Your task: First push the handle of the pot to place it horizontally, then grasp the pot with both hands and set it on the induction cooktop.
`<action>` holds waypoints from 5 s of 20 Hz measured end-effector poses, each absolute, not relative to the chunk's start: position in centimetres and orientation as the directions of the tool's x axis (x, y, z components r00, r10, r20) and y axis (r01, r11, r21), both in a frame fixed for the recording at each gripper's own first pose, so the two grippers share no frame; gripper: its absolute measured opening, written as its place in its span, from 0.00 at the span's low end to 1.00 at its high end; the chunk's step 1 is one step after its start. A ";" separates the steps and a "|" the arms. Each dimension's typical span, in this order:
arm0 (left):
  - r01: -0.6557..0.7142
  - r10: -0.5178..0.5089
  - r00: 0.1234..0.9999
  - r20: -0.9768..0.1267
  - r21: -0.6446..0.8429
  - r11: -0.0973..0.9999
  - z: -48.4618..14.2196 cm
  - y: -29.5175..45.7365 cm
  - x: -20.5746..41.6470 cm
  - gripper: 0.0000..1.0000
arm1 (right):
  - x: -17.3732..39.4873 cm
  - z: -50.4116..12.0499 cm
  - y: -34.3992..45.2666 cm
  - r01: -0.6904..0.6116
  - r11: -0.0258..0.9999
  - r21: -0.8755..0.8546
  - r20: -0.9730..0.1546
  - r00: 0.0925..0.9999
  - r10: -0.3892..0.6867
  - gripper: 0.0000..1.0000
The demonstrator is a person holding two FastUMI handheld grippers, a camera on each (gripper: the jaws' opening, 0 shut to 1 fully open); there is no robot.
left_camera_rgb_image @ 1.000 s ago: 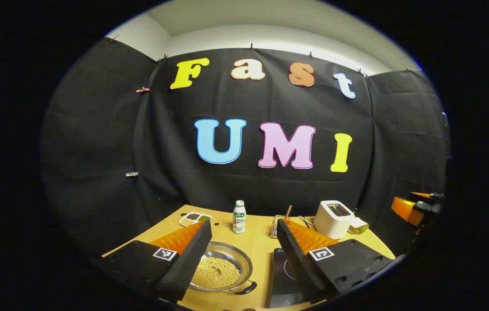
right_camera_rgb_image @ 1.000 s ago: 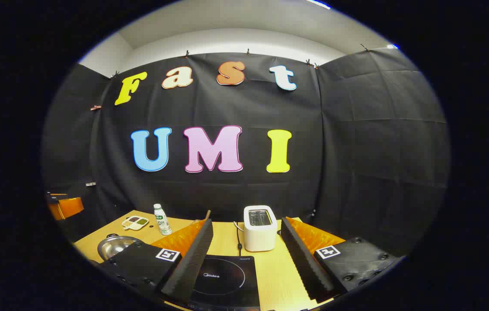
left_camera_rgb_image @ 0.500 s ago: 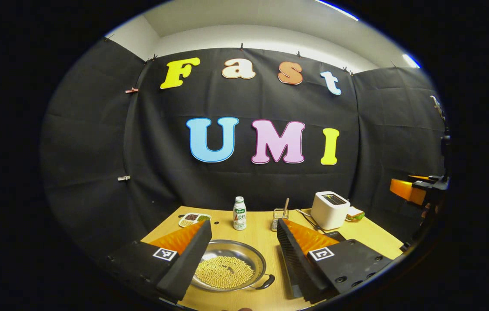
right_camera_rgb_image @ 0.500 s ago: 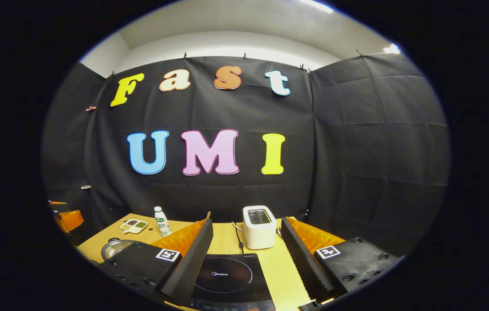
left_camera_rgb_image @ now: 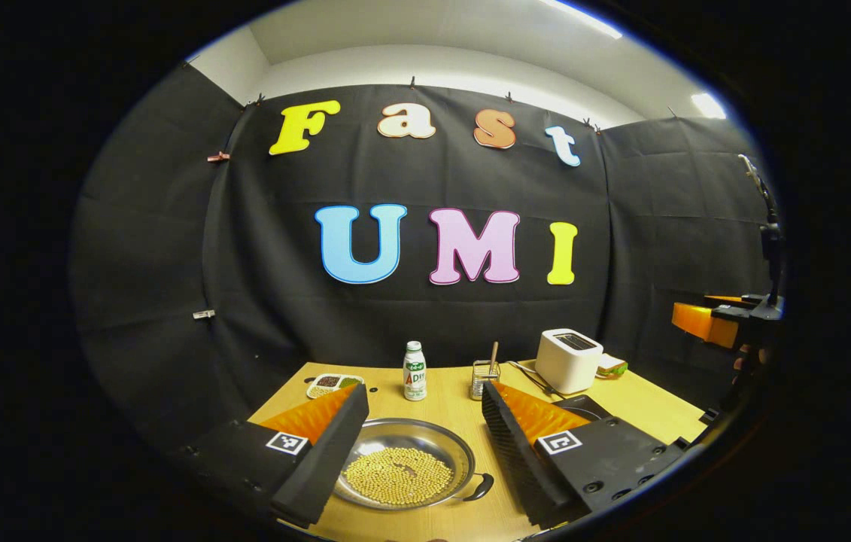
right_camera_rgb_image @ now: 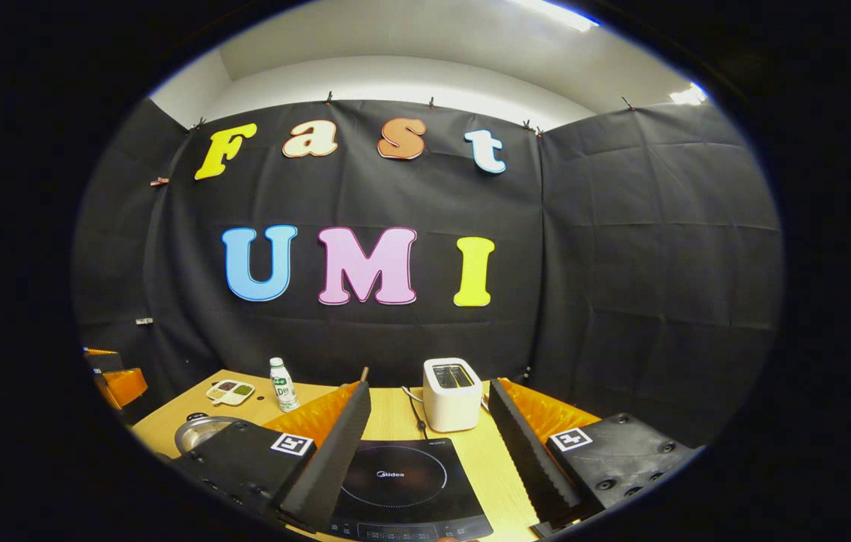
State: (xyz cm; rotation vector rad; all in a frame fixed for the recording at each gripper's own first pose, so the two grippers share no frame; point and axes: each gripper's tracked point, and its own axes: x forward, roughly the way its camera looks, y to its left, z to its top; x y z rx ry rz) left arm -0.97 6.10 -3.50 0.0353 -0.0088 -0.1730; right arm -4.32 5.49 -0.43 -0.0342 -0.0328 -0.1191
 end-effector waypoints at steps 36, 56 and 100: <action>0.437 -0.373 0.801 -0.469 0.031 0.899 -19.6 7.3 -2.2 0.05 | -3.1 -4.1 9.8 0.086 0.993 -0.084 -0.067 0.994 -0.092 0.98; 0.555 -0.321 0.544 -0.775 0.045 0.831 -33.4 2.3 -0.4 0.05 | 1.3 -6.8 6.4 0.016 0.999 -0.039 -0.149 0.989 -0.022 0.98; 0.440 -0.392 0.572 -0.721 -0.134 0.888 -32.2 -7.5 11.7 0.05 | 1.8 -8.9 -1.2 0.083 0.996 -0.014 -0.226 0.970 -0.084 0.98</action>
